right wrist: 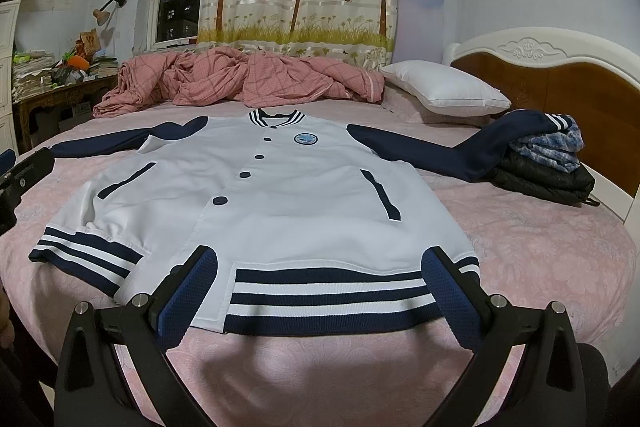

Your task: Fold large clothes

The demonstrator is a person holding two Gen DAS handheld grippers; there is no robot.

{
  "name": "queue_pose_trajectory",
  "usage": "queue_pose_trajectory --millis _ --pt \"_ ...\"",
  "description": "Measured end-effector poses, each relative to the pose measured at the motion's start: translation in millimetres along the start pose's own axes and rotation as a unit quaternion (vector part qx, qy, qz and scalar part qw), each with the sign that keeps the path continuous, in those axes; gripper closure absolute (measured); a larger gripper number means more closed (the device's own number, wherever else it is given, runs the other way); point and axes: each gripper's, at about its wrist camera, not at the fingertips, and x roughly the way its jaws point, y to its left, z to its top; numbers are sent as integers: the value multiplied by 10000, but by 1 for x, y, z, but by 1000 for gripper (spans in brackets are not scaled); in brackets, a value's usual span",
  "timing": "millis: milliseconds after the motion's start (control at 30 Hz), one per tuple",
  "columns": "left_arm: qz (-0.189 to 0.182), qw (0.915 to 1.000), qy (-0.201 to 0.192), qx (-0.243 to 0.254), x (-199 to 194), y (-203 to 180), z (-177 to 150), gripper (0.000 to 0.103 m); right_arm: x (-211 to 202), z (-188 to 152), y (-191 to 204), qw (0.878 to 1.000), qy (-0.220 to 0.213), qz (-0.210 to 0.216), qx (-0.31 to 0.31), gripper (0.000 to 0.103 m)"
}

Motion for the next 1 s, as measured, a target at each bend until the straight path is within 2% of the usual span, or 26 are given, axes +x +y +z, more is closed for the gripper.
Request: queue_pose_trajectory --millis 367,733,800,900,1000 --pt "-39 9999 0 -100 0 3 -4 0 0 0 0 10000 -13 3 5 0" --pt "-304 9995 94 72 2 -2 -10 0 3 -2 0 9999 116 115 8 0" --pt "-347 9988 265 214 6 -5 -12 0 8 -4 5 9991 284 261 -183 0" --pt "-598 9964 498 336 10 -10 -17 0 14 -10 18 9963 491 170 -680 0" --pt "-407 9958 552 611 11 -19 -21 0 16 -14 29 9932 581 162 -996 0"
